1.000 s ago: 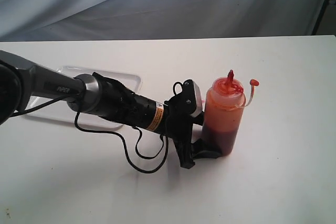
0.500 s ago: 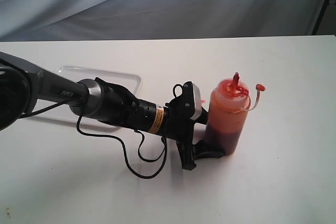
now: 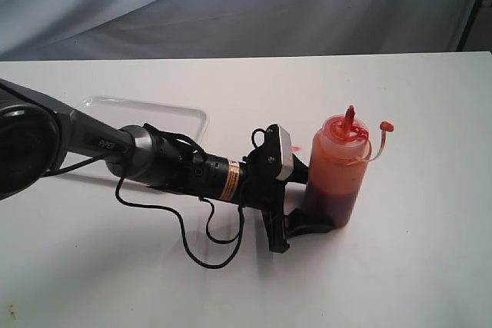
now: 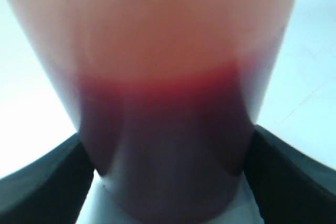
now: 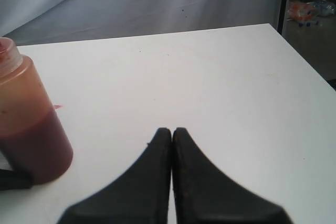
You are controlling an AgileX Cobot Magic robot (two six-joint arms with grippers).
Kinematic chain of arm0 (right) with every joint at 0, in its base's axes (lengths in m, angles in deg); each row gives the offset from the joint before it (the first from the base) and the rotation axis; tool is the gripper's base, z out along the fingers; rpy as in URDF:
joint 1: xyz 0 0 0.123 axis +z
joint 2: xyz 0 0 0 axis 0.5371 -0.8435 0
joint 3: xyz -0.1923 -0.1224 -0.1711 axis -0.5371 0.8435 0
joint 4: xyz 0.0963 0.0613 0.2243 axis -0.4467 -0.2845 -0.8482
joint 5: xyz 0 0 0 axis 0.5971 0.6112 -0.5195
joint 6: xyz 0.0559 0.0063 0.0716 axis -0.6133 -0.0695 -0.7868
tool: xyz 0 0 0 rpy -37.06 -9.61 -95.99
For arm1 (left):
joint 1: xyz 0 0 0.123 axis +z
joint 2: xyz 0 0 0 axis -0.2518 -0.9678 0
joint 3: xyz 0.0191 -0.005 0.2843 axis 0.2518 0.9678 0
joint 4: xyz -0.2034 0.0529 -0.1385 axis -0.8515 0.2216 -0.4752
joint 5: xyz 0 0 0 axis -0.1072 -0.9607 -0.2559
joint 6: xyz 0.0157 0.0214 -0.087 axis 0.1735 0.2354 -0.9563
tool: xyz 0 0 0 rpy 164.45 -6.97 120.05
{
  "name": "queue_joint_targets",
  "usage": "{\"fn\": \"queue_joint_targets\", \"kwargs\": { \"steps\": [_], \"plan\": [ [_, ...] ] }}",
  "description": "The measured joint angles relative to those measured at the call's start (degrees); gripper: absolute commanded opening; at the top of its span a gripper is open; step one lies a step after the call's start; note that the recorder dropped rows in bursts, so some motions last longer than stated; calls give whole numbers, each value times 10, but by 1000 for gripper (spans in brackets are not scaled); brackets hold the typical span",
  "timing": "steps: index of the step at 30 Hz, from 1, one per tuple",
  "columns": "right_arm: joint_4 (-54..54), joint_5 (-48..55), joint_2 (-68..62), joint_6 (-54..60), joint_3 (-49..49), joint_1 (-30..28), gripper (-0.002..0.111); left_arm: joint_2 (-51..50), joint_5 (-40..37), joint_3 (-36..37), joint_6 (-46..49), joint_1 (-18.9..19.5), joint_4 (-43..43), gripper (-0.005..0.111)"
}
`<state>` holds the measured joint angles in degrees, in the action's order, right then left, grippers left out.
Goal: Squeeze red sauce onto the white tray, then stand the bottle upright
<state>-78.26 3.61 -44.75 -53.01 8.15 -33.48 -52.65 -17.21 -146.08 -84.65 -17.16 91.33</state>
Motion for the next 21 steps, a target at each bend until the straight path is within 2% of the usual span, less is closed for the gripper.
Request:
{"fn": "queue_joint_targets", "kwargs": {
  "steps": [21],
  "plan": [
    [0, 0, 0, 0, 0, 0, 0, -4, 6, 0, 5, 1, -4, 69]
  ]
}}
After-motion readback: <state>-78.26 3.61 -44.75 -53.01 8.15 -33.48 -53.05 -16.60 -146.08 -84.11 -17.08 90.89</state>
